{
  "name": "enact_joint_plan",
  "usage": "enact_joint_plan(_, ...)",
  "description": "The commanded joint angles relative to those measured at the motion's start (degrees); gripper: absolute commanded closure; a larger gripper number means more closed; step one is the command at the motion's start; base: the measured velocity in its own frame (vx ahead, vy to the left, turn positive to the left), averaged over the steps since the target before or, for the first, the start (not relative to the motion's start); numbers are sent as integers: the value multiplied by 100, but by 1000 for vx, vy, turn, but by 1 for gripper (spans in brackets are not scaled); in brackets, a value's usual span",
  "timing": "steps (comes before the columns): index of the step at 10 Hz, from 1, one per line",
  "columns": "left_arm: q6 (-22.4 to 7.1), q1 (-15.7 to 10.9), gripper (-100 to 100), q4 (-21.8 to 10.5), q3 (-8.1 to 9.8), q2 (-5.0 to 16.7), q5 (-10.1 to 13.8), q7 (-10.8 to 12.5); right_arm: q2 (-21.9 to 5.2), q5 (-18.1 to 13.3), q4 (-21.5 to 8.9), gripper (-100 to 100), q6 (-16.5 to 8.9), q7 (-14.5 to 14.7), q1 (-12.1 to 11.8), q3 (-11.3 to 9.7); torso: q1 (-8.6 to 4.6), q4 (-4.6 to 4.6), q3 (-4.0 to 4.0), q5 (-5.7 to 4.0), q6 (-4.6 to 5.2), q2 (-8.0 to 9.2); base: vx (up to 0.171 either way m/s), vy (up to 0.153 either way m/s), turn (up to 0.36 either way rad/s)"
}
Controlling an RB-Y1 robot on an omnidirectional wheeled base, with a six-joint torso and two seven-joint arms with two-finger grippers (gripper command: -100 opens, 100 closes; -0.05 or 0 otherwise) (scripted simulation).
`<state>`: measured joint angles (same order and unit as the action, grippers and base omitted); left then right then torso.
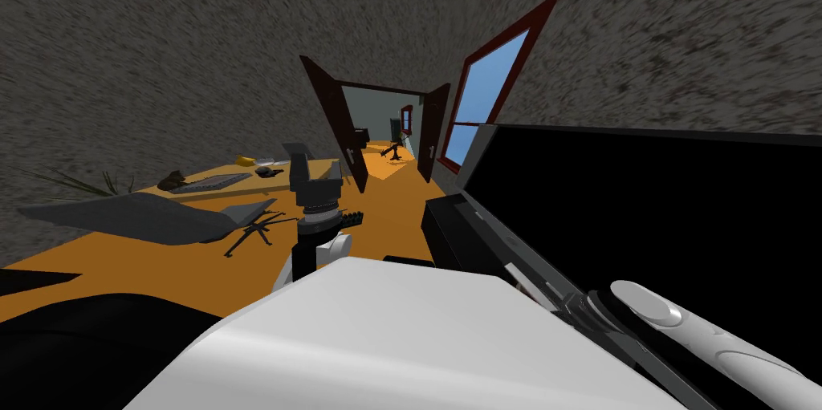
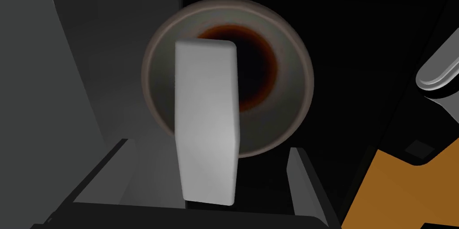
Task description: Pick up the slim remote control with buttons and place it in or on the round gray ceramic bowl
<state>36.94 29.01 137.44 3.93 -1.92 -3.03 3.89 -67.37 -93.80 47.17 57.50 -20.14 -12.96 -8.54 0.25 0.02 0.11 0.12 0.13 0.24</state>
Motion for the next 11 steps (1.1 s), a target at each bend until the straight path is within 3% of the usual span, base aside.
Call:
enact_joint_plan(1,0,0,0,0,0,0,0,0,-168,6,93,-100,225,-203,47,77,0,0,0,0,0,0,-164,27,115)
enact_joint_plan(4,0,1,0,0,0,0,0,0,-378,18,124,-100,521,-425,175,176,-6,-1,-3,-2,2,-8,-106,3,88)
enact_joint_plan(5,0,0,0,0,0,0,0,0,-288,-11,113,-100,400,-366,158,125,2,-1,-3,0,0,-7,-52,11,28)
enact_joint_plan(6,0,1,0,0,0,0,0,0,-297,-13,120,0,424,-393,164,129,-1,-3,-10,-1,5,-21,-8,2,-8)
enact_joint_plan(11,0,2,0,0,1,0,0,0,-296,-12,119,0,422,-391,162,128,-6,-10,-26,-3,3,-46,0,0,0)
